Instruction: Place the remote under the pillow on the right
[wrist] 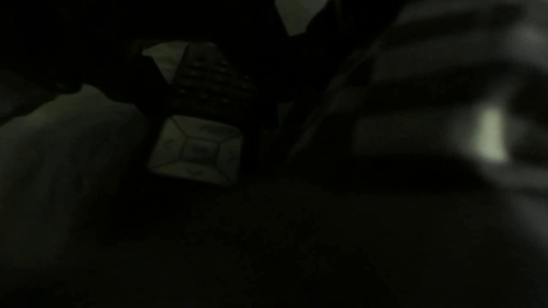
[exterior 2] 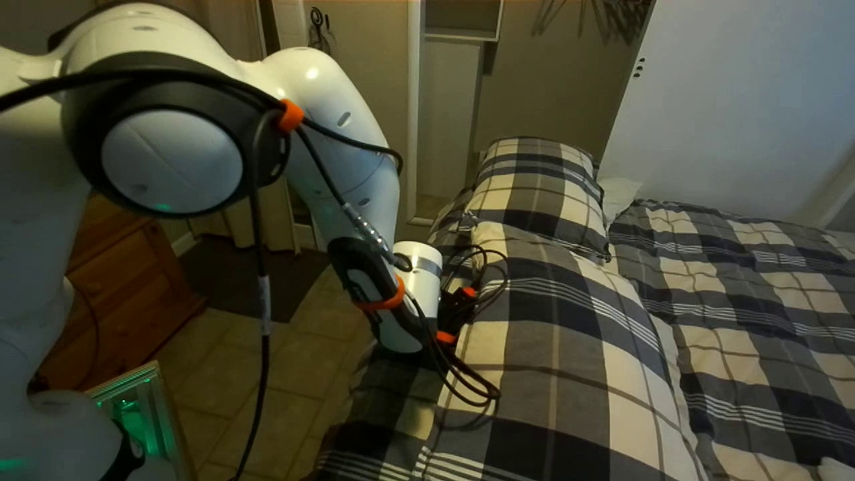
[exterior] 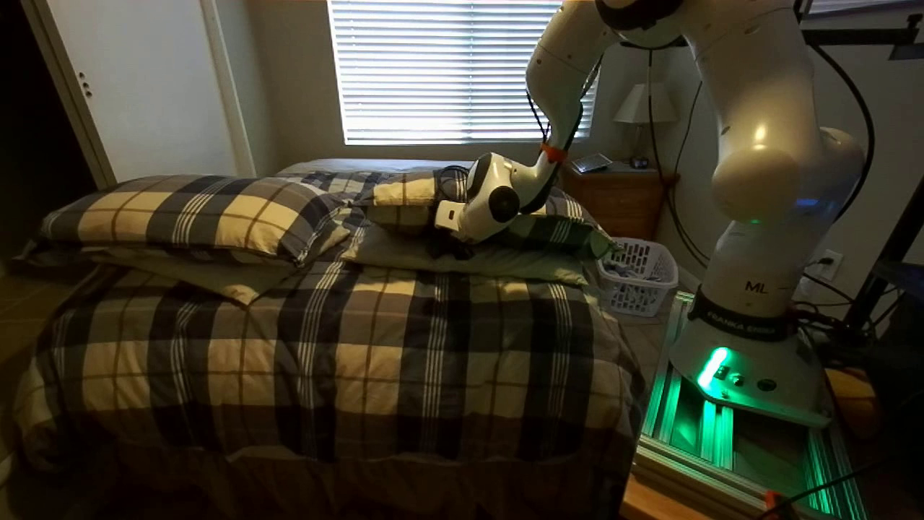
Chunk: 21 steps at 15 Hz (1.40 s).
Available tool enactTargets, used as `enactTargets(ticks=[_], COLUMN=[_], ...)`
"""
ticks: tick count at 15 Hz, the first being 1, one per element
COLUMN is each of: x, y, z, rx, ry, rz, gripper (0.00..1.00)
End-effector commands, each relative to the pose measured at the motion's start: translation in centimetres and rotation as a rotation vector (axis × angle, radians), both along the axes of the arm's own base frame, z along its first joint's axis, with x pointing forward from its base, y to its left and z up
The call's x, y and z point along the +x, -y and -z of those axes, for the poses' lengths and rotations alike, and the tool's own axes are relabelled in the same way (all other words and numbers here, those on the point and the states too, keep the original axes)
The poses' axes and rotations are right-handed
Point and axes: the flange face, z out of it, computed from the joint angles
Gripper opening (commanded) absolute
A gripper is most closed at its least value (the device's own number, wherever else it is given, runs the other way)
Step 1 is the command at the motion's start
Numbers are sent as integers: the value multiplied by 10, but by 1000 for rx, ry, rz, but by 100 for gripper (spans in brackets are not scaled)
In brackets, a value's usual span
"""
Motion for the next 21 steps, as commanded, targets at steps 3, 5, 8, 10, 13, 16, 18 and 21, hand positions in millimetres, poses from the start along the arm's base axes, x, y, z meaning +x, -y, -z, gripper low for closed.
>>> enactTargets(ticks=[3,5,8,10,13,16,18,21], x=[9,11,13,13,13,13,13,14], y=[13,14,17,18,11,11,12,10], z=[-6,-7,-9,-10,-11,-6,-6,-13], rx=[1,3,-2,-12,-31,-46,-62,-103], ry=[114,133,156,166,178,173,174,194], rz=[75,89,102,104,103,99,106,117], gripper=[29,81,98,100,100,100,100,100])
